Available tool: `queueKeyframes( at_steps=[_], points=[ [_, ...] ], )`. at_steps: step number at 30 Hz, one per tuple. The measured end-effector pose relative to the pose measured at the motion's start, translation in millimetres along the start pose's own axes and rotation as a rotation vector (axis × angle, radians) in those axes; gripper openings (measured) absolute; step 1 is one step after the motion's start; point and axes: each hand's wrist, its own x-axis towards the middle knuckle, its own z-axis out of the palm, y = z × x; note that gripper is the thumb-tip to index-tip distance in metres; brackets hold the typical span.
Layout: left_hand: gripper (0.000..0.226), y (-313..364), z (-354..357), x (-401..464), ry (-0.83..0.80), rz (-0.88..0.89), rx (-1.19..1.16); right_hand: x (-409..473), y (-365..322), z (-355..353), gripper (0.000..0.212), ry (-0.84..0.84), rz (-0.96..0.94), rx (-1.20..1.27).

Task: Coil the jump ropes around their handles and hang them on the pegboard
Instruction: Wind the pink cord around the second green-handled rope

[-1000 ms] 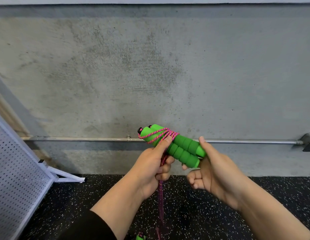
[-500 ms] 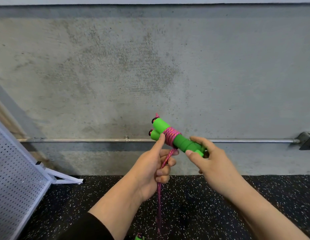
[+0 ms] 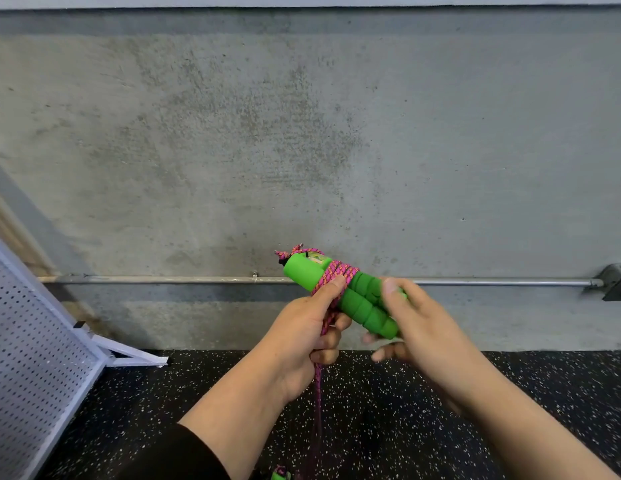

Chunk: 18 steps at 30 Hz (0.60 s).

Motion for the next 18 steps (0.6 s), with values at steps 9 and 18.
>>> queueKeyframes(
  at_steps=[9,18],
  points=[
    [0.039,-0.2,0.2,0.7,-0.016,0.005,-0.012,1.0,-1.2,-2.3,0.058,-0.12,0.285,0.386],
    [0.078,-3.5,0.5,5.2,-0.058,-0.079,-0.092,-0.9,-2.5,-0.8,0.021,0.118,-0.003,0.05]
  ],
)
